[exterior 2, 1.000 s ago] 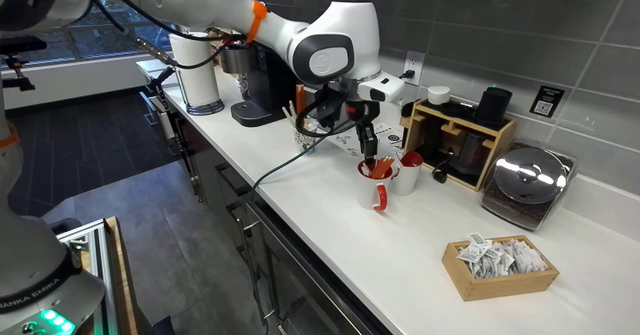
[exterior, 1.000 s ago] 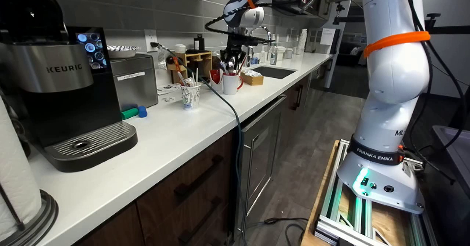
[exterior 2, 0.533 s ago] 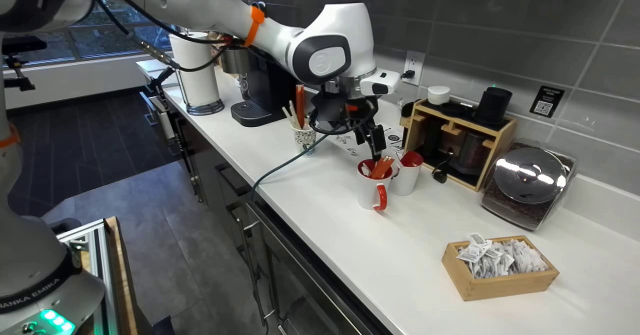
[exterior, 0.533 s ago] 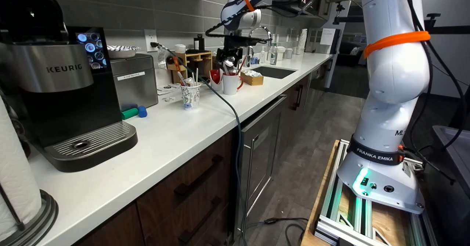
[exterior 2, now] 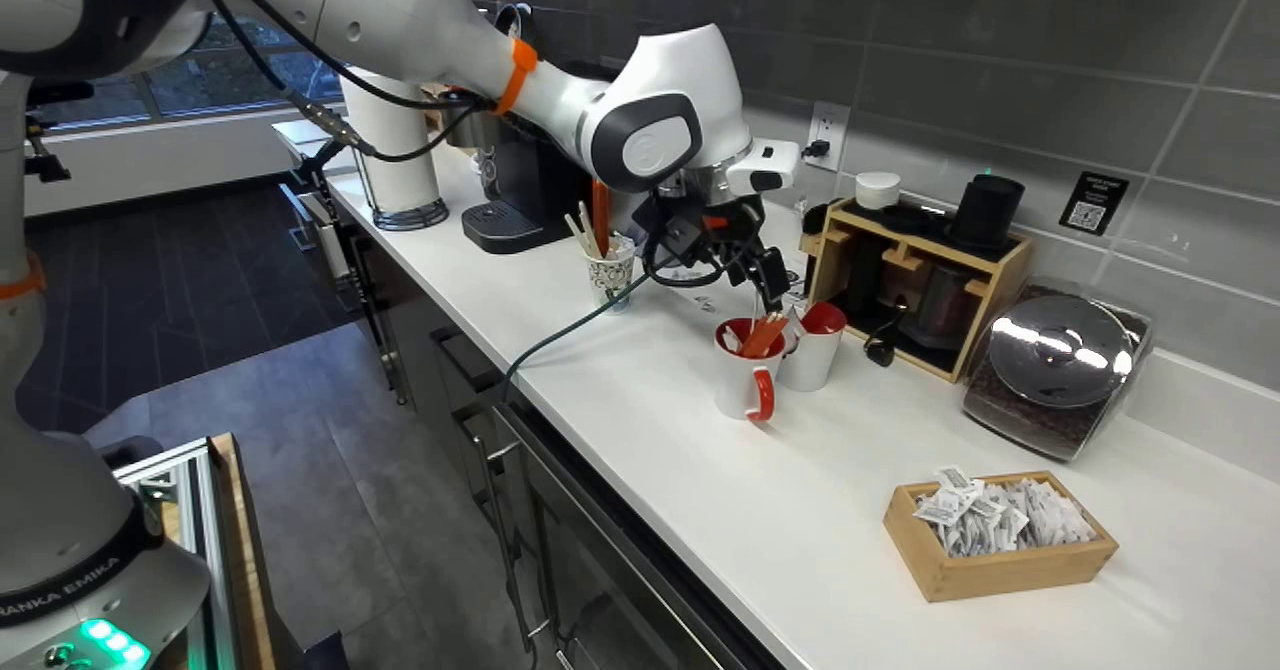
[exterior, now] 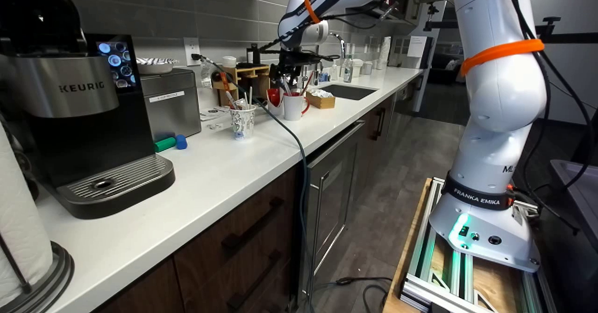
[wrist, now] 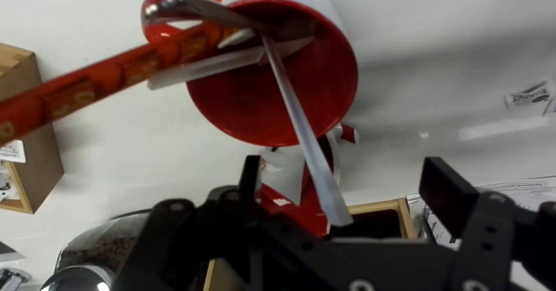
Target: Remove the spoon from the mug
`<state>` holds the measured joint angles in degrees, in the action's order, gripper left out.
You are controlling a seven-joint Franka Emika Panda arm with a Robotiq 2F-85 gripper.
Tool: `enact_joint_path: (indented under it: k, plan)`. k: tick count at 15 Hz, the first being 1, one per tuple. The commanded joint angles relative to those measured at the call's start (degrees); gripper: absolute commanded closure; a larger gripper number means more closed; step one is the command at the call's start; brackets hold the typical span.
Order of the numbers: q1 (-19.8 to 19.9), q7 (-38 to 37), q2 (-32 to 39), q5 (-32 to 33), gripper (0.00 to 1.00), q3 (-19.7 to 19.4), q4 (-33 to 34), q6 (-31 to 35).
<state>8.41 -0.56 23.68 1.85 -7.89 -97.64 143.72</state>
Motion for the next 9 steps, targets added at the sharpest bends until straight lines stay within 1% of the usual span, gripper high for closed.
enact_joint_path:
  k: [1, 2, 4, 5, 6, 7, 8, 9]
  plan:
    - [0.0, 0.2, 0.9, 0.6, 0.36, 0.0, -0.1, 3.3]
    - [-0.3, -0.4, 0.8, 1.2, 0.46, -0.5, -0.2, 3.7]
    - [-1.3, -3.0, -0.2, 3.4, 0.60, -2.0, -1.5, 5.0]
    - [-1.8, -5.0, -1.1, 4.3, 0.69, -2.9, -2.3, 5.6]
    - [-2.3, -6.9, -1.8, 5.2, 0.76, -3.7, -2.7, 5.1]
    - [-2.6, -8.4, -2.6, 5.9, 0.84, -4.3, -3.4, 5.3]
    - [-2.8, -9.9, -3.2, 6.4, 0.91, -4.8, -3.6, 4.7]
    - [-3.3, -11.3, -3.8, 6.9, 1.00, -5.3, -4.0, 3.6]
